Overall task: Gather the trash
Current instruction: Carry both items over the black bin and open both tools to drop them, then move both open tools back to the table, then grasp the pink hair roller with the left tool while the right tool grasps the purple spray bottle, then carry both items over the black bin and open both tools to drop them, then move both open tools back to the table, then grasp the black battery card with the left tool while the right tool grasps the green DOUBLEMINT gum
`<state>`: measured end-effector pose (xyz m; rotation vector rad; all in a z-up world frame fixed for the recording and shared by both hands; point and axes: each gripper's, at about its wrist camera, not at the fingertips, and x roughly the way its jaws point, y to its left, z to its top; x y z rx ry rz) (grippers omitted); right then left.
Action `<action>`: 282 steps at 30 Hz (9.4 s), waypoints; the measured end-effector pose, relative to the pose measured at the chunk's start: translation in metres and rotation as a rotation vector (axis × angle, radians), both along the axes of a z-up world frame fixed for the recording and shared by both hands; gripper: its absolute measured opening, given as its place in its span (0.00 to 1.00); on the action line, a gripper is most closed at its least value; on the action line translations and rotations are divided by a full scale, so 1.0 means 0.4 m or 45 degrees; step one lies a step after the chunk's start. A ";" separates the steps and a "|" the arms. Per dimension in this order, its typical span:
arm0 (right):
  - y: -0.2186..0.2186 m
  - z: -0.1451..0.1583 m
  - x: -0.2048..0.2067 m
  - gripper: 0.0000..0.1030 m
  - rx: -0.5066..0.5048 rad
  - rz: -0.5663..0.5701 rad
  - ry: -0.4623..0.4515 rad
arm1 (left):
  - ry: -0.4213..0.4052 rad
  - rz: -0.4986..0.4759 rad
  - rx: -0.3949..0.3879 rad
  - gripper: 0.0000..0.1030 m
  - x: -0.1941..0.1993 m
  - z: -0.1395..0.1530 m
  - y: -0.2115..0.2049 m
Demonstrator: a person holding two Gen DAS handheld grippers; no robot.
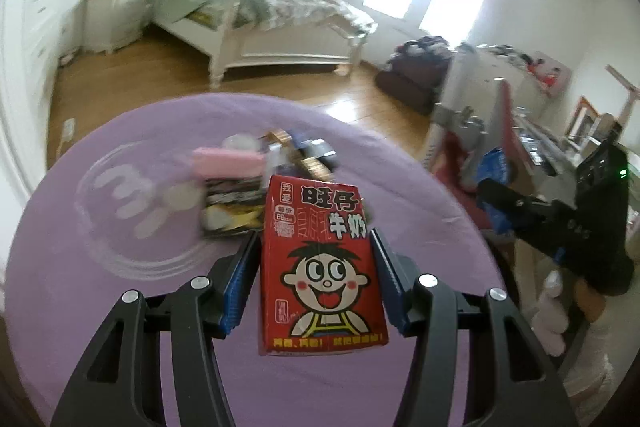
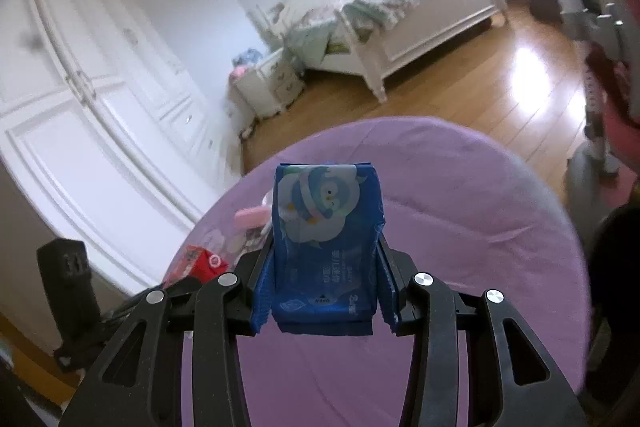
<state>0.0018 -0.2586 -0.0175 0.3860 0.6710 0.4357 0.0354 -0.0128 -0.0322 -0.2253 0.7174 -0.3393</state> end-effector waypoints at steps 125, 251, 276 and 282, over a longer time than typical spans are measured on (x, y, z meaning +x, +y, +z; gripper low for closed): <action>0.525 -0.155 0.319 0.49 -0.446 0.217 0.331 | -0.063 0.387 -0.149 0.70 0.052 -0.054 0.235; -0.063 -0.087 -0.011 0.82 -0.139 -0.002 0.144 | 0.126 0.252 0.428 0.95 0.144 -0.109 0.069; 0.340 -0.188 0.146 0.79 -0.548 0.219 0.214 | 0.162 -0.026 0.517 0.61 0.207 -0.148 0.094; 0.245 -0.162 0.079 0.79 -0.371 0.197 0.200 | 0.149 -0.055 0.378 0.58 0.175 -0.141 0.098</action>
